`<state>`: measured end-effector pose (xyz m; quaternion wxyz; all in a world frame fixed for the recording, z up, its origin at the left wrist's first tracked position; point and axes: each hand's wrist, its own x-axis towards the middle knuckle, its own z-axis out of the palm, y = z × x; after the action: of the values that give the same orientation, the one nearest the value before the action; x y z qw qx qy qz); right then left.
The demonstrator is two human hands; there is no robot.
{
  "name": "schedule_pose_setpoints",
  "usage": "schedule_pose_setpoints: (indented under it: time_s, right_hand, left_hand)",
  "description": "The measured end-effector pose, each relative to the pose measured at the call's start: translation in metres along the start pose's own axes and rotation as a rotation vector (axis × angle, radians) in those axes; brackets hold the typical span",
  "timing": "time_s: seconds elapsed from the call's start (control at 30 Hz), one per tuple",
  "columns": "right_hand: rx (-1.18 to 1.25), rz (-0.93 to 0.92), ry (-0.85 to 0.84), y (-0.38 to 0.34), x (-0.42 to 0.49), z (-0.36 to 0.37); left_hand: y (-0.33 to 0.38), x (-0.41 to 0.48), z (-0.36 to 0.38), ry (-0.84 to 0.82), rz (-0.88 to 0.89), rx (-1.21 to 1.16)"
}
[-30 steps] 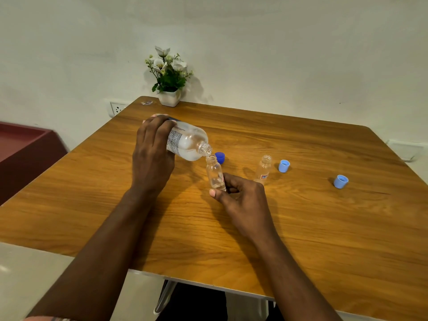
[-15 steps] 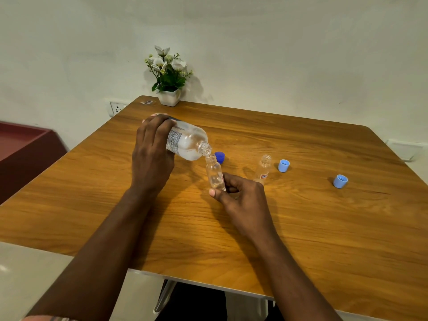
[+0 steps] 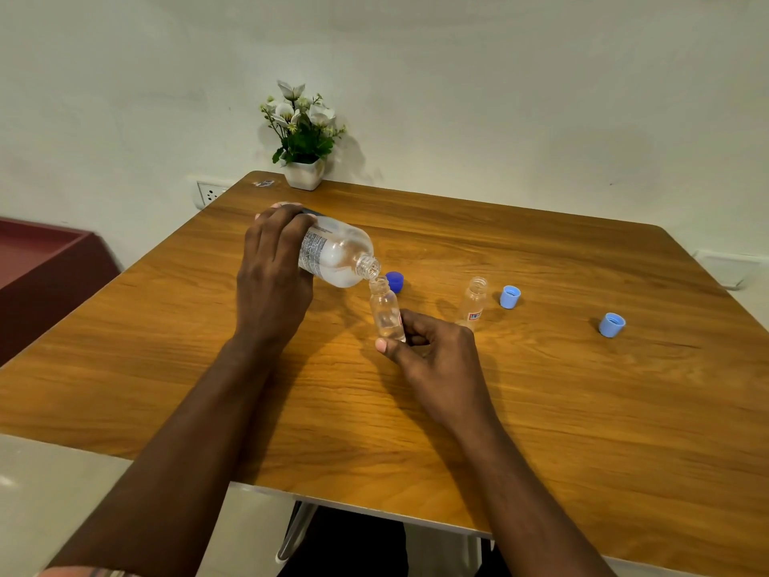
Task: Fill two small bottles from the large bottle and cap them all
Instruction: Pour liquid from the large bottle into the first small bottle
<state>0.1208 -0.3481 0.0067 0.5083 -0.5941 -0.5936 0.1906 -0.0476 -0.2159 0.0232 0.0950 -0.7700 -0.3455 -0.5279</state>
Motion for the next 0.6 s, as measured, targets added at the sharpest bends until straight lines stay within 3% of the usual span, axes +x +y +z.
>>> schedule_pose_setpoints:
  time_s: [0.6]
  right_hand:
    - [0.016,0.012,-0.006,-0.0021,0.0000,-0.0009]
  left_hand:
    - [0.0005,0.0000,-0.0004,0.004,0.001,-0.002]
